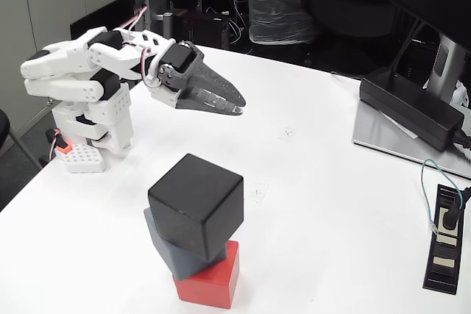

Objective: Stack the three blocks in an ordered color.

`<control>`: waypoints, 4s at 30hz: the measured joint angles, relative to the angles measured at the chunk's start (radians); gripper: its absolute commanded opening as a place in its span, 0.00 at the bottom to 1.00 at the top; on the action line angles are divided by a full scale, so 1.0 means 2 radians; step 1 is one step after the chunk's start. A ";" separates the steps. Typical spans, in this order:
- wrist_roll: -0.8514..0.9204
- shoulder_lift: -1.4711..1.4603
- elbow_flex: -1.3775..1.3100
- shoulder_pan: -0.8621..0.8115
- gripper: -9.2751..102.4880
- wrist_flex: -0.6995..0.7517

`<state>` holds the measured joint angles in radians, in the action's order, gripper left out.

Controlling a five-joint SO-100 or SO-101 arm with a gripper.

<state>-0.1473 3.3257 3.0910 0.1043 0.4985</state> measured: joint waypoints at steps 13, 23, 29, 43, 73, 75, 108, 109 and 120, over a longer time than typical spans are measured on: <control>0.020 0.000 0.000 0.009 0.12 0.080; 0.020 0.000 0.000 0.009 0.12 0.084; 0.020 0.000 0.000 0.009 0.12 0.087; 0.020 0.000 0.000 0.015 0.12 0.088; 0.020 0.000 0.000 0.015 0.12 0.088; 0.020 0.000 0.000 0.015 0.12 0.088; 0.020 0.000 0.000 0.015 0.12 0.088; 0.020 0.000 0.000 0.015 0.12 0.088; 0.020 0.000 0.000 0.015 0.12 0.088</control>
<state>-0.1074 3.3257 3.0910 0.1335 0.6750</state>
